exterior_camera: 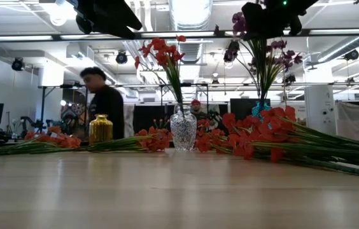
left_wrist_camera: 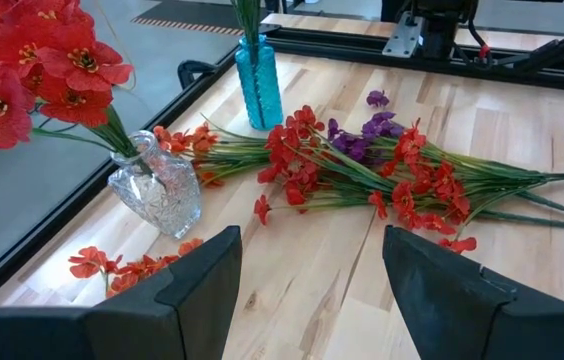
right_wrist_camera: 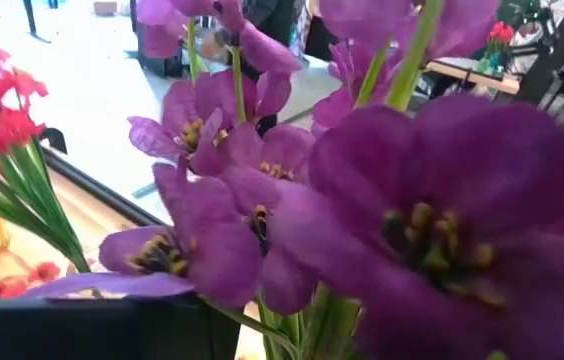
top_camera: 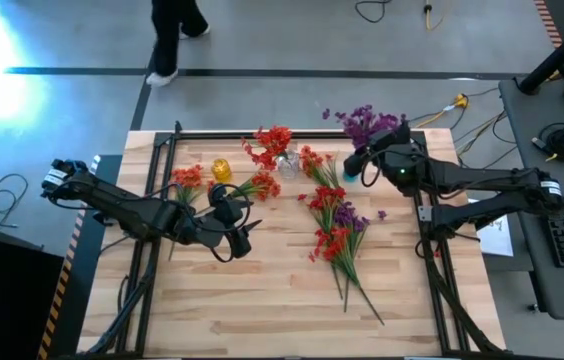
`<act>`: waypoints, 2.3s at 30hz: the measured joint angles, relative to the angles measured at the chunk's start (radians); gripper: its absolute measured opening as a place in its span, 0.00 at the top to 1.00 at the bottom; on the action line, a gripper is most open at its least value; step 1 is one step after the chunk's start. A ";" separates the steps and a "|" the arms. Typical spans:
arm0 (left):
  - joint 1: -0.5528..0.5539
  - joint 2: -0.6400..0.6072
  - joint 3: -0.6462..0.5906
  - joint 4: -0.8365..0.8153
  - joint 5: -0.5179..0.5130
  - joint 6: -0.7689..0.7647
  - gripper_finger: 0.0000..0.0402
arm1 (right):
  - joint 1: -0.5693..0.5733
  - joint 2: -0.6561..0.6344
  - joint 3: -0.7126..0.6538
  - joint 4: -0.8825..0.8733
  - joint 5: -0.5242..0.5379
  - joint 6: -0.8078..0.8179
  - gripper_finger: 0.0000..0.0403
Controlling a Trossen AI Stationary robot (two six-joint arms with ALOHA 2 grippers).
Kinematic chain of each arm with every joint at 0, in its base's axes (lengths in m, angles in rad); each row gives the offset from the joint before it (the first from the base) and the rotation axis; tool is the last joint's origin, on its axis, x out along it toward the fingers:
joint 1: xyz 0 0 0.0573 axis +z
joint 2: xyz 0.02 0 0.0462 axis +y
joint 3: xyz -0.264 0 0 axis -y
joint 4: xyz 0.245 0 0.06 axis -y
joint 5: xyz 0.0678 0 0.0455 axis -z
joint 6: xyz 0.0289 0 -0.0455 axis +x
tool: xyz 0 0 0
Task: Sort flowers into vase by color
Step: Put the purple flowers into the blue vase
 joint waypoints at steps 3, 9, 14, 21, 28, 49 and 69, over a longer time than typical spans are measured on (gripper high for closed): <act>0.000 0.000 0.000 0.000 0.000 0.000 0.43 | -0.002 0.015 0.000 -0.017 0.002 0.014 0.62; 0.000 0.000 0.000 -0.006 0.000 0.000 0.43 | -0.002 0.057 0.000 -0.019 0.003 0.014 0.66; 0.000 0.000 0.000 -0.007 0.000 -0.004 0.43 | -0.002 0.094 0.000 -0.022 0.003 0.025 0.68; 0.000 0.000 0.000 -0.014 0.000 -0.005 0.43 | -0.002 0.122 0.000 -0.034 0.005 0.044 0.66; 0.000 0.000 0.000 -0.015 0.001 -0.006 0.43 | -0.002 0.102 0.000 -0.035 0.007 0.052 0.59; 0.000 0.000 0.000 -0.038 0.003 -0.031 0.43 | 0.014 -0.060 0.012 -0.246 -0.158 0.156 0.43; 0.000 0.000 0.000 -0.038 -0.001 -0.031 0.43 | 0.013 -0.048 0.012 -0.245 -0.115 0.132 0.97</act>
